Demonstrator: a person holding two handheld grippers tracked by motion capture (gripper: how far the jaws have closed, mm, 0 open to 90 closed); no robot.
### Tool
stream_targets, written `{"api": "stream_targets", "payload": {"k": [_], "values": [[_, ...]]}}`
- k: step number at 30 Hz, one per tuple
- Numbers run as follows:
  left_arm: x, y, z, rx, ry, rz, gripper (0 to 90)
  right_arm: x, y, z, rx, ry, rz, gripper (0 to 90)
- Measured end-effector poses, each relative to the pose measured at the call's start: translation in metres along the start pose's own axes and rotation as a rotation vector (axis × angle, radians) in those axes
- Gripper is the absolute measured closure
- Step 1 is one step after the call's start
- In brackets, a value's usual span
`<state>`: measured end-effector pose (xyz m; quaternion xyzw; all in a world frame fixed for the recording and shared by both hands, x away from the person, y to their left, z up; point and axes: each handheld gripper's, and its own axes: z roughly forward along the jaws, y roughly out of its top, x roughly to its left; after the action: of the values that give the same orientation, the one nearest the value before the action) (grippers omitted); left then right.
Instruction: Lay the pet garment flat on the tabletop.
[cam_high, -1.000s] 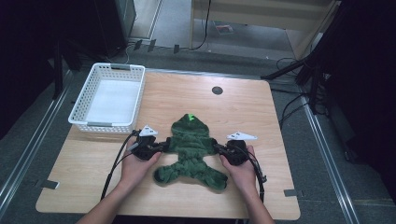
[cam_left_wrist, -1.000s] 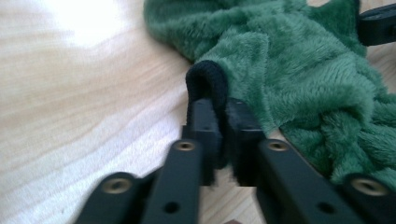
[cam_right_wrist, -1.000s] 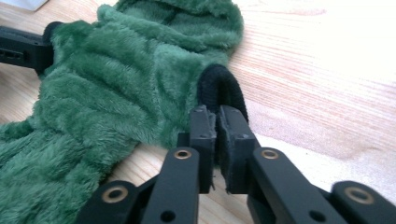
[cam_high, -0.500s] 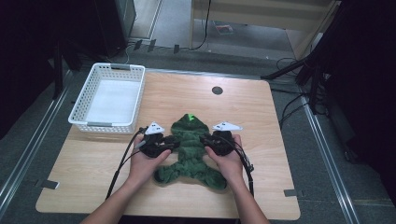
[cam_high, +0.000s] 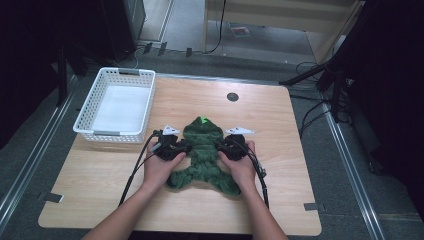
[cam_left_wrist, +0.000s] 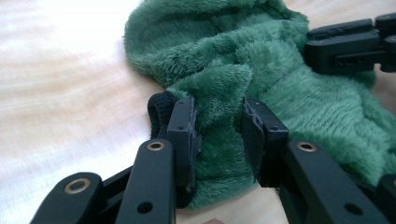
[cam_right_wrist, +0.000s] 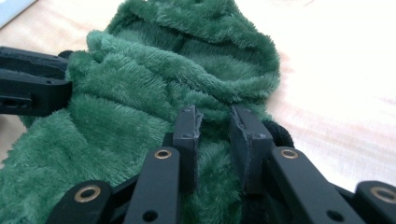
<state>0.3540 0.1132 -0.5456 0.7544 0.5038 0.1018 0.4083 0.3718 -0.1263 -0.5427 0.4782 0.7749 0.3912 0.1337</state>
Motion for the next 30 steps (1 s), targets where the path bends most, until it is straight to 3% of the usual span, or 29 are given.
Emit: {"api": "stream_targets", "payload": {"k": [4,5,7,12,14,17,20,23,25,30], "values": [[-0.001,0.006,-0.004,-0.031,0.017,-0.003,58.4,0.002,0.006,-0.002,-0.015,-0.018,-0.001,62.7],[-0.004,0.005,-0.01,-0.065,0.021,0.0,52.6,0.01,0.005,-0.013,-0.058,-0.027,-0.046,59.2],[-0.008,0.001,-0.023,-0.109,0.007,0.015,51.9,0.018,0.0,-0.027,-0.081,-0.025,-0.085,59.4],[-0.032,-0.017,-0.039,-0.08,-0.088,0.084,51.0,0.035,-0.016,-0.05,-0.088,0.013,-0.143,59.1],[-0.041,-0.024,-0.042,-0.054,-0.099,0.119,50.3,0.04,-0.026,-0.059,-0.073,0.039,-0.138,58.2],[-0.049,-0.037,-0.041,-0.016,-0.058,0.154,50.4,0.044,-0.044,-0.058,-0.001,0.067,-0.08,56.0],[-0.05,-0.048,-0.038,0.026,-0.023,0.177,49.7,0.046,-0.056,-0.054,0.035,0.039,-0.095,51.8],[-0.05,-0.057,-0.039,0.015,0.039,0.22,50.7,0.044,-0.06,-0.054,0.039,0.026,-0.108,49.9],[-0.048,-0.059,-0.041,0.015,0.066,0.241,51.1,0.043,-0.062,-0.054,0.025,0.006,-0.144,49.7],[-0.046,-0.06,-0.041,-0.002,0.086,0.231,51.8,0.041,-0.064,-0.054,0.011,-0.034,-0.165,49.8]]}}
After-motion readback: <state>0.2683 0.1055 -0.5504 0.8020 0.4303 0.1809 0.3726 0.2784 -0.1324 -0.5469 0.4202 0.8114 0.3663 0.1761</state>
